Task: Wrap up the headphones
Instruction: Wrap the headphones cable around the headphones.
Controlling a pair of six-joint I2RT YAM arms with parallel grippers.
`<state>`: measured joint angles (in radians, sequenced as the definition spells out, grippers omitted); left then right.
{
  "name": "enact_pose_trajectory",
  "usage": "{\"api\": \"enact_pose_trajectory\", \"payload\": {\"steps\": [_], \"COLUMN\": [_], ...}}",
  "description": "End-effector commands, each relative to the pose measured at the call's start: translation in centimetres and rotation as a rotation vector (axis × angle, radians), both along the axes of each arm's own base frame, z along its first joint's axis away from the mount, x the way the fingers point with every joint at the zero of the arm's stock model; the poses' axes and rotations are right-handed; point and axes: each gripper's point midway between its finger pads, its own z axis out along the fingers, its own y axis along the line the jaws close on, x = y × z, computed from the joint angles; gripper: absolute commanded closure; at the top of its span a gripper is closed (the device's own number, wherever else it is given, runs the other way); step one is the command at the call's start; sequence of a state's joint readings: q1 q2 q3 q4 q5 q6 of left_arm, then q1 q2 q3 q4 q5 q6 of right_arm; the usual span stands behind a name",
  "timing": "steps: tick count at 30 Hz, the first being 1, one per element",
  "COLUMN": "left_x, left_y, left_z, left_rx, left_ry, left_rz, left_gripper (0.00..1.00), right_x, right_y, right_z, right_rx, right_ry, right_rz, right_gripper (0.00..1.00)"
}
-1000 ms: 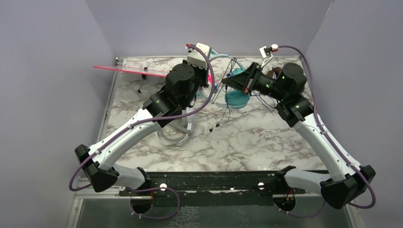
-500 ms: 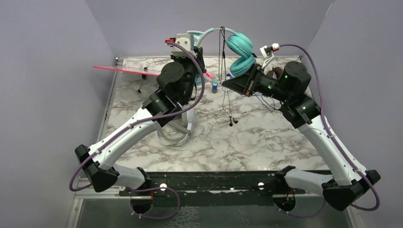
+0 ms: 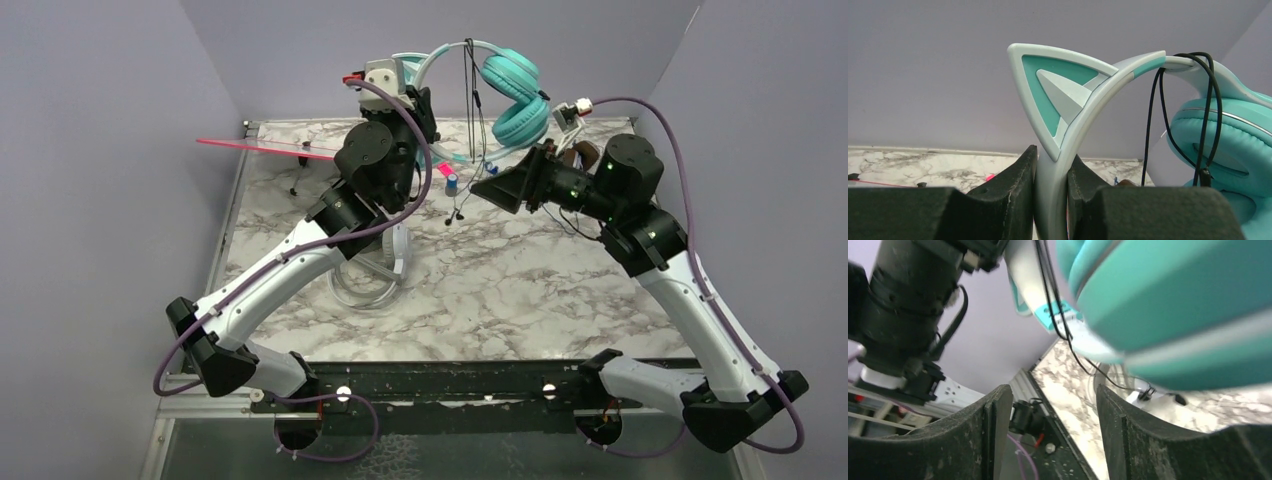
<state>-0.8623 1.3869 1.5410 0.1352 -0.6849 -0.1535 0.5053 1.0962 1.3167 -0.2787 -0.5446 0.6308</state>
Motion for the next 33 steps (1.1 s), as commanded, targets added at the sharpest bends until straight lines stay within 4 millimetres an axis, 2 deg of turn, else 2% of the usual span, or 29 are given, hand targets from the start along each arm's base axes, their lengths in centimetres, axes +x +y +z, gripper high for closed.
{"api": "enact_pose_trajectory", "payload": {"steps": [1, 3, 7, 11, 14, 19, 23, 29, 33], "left_x": [-1.1, -1.1, -1.4, -1.9, -2.5, -3.3, -3.7, -4.1, -4.4], "left_y": [1.2, 1.2, 0.7, 0.3, 0.2, 0.7, 1.0, 1.2, 0.9], "left_z": [5.5, 5.7, 6.0, 6.2, 6.7, 7.2, 7.5, 7.7, 8.1], "left_rx": [-0.169, -0.18, -0.204, -0.229, -0.246, -0.249, -0.251, -0.256, -0.265], "left_ry": [-0.077, -0.069, -0.032, 0.0, 0.003, 0.005, 0.0, 0.0, -0.006], "left_rz": [-0.001, -0.008, -0.042, -0.09, -0.12, -0.139, -0.147, -0.16, -0.183], "left_gripper": [1.0, 1.0, 1.0, 1.0, 1.0, 1.0, 1.0, 1.0, 1.0], "right_x": [-1.7, -1.6, -2.1, -2.3, -1.3, -1.3, -2.2, -2.0, -2.6], "right_y": [-1.4, -2.0, -2.7, -3.0, -2.5, -1.6, -0.4, 0.2, 0.6], "right_z": [-1.4, -2.6, -5.1, -4.9, -5.7, -6.0, -6.6, -7.5, -8.6], "right_rx": [-0.128, -0.164, -0.179, -0.129, -0.111, -0.055, -0.031, 0.005, 0.044], "right_ry": [-0.141, -0.188, -0.365, -0.501, -0.48, -0.511, -0.547, -0.545, -0.513], "right_rz": [0.032, 0.014, 0.055, 0.061, 0.09, 0.191, 0.342, 0.389, 0.46], "right_gripper": [0.3, 0.25, 0.22, 0.16, 0.14, 0.14, 0.17, 0.2, 0.33]}}
